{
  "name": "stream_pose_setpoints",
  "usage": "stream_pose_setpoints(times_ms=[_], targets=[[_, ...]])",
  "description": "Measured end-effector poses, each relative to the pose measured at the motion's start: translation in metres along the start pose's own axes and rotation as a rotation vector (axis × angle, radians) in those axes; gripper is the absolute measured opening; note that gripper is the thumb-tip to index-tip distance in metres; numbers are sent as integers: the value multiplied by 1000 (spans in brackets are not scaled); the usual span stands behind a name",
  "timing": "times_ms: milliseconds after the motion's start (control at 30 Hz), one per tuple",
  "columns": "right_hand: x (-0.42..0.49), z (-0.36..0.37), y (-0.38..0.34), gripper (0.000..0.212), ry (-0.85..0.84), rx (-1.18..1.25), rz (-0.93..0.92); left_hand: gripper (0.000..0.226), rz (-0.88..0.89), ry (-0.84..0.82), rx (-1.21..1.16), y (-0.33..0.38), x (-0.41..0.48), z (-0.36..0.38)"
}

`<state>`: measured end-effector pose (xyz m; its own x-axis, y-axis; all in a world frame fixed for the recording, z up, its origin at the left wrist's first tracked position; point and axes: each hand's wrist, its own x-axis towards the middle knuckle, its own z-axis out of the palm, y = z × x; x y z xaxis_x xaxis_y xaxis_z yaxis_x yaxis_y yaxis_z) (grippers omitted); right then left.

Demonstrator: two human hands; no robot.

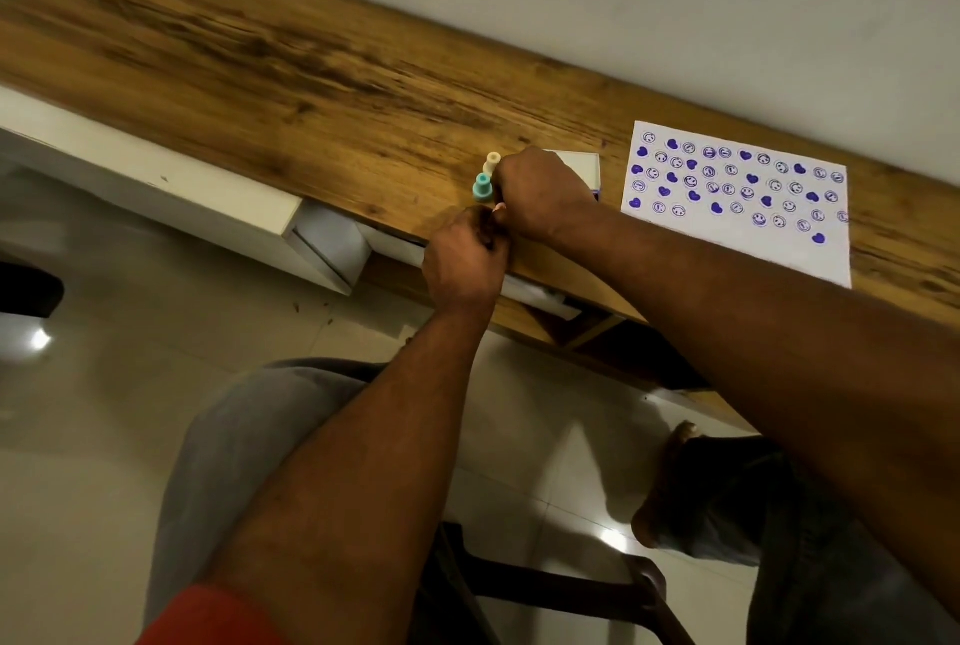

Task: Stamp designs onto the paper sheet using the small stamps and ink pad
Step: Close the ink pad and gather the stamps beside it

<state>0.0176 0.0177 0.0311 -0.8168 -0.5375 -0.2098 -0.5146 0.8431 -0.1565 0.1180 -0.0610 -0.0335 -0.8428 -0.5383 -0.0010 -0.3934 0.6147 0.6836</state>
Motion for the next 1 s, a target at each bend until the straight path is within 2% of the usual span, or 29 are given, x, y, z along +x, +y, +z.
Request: stream_pose_setpoints(times_ms=[200, 267, 367, 467, 633, 833, 1000], targets=[[0, -1, -1, 29, -14, 26, 8, 25, 22, -23, 2, 0, 0, -2], [-2, -2, 8, 35, -10, 98, 19, 24, 15, -23, 27, 0, 0, -2], [-9, -9, 37, 43, 124, 286, 103, 35, -9, 40, 70, 1, 5, -5], [-14, -13, 73, 36, 202, 300, 184, 39, -22, 82, 95, 1, 12, -7], [-6, -10, 106, 61, 96, 217, 143, 48, -86, 107, -43, 2, 5, -6], [5, 0, 112, 72, 54, 184, 89, 44, 134, 39, 39, 0, -17, 5], [15, 4, 114, 70, 61, 185, 78, 60, 236, -75, 176, 7, -13, 12]])
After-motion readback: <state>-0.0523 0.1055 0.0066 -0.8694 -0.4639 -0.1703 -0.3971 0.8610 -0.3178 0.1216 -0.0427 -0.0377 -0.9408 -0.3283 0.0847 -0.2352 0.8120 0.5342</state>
